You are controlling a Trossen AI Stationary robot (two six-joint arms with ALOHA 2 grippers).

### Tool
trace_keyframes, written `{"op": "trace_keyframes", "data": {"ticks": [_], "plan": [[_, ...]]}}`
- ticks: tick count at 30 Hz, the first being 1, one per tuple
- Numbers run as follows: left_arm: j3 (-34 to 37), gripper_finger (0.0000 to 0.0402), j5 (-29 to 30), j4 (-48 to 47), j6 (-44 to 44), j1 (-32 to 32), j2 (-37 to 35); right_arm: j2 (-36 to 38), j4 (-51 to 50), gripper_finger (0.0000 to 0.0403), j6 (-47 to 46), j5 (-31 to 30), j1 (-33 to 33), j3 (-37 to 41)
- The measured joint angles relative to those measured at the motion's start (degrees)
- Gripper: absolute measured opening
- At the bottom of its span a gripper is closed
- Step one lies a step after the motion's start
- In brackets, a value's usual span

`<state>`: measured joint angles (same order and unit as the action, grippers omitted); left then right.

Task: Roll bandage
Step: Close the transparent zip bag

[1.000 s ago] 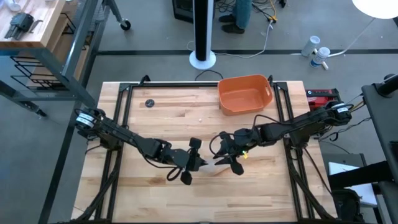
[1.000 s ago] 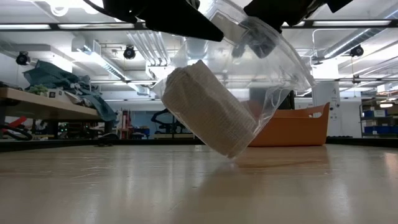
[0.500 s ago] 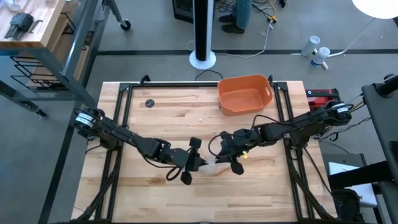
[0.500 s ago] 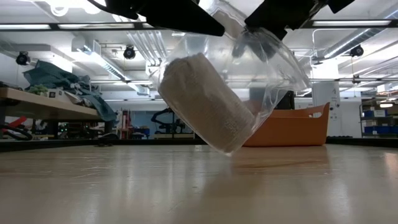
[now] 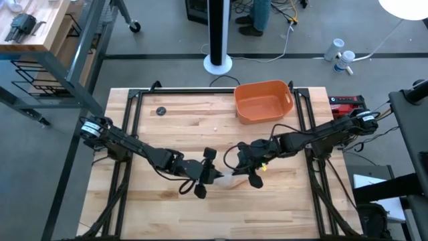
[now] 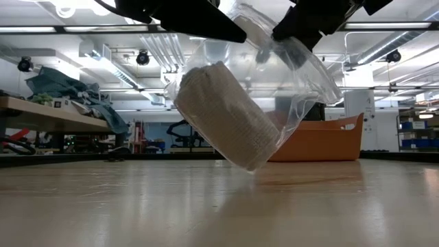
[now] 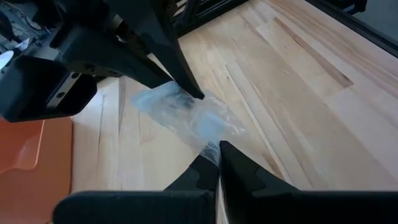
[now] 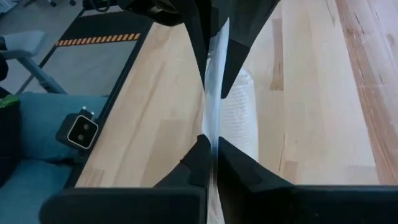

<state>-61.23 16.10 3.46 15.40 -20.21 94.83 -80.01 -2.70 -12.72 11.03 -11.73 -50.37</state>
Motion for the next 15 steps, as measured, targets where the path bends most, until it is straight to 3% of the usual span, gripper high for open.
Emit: {"op": "trace_keyframes", "data": {"ticks": [4,8,15], "plan": [[0.0,0.0,3.58,0.14,-2.0,-0.04,0.0,0.0,0.04,0.0006,-0.01,-0.08,0.0,0.0],[0.0,0.0008,7.61,1.54,-19.44,0.06,-0.13,0.02,0.02,0.0003,-0.38,-0.88,0.0,0.0],[-0.03,0.0067,-0.15,0.74,-24.46,0.0,-0.37,0.09,0.35,0.0001,-2.39,-3.85,0.0,0.04]]}}
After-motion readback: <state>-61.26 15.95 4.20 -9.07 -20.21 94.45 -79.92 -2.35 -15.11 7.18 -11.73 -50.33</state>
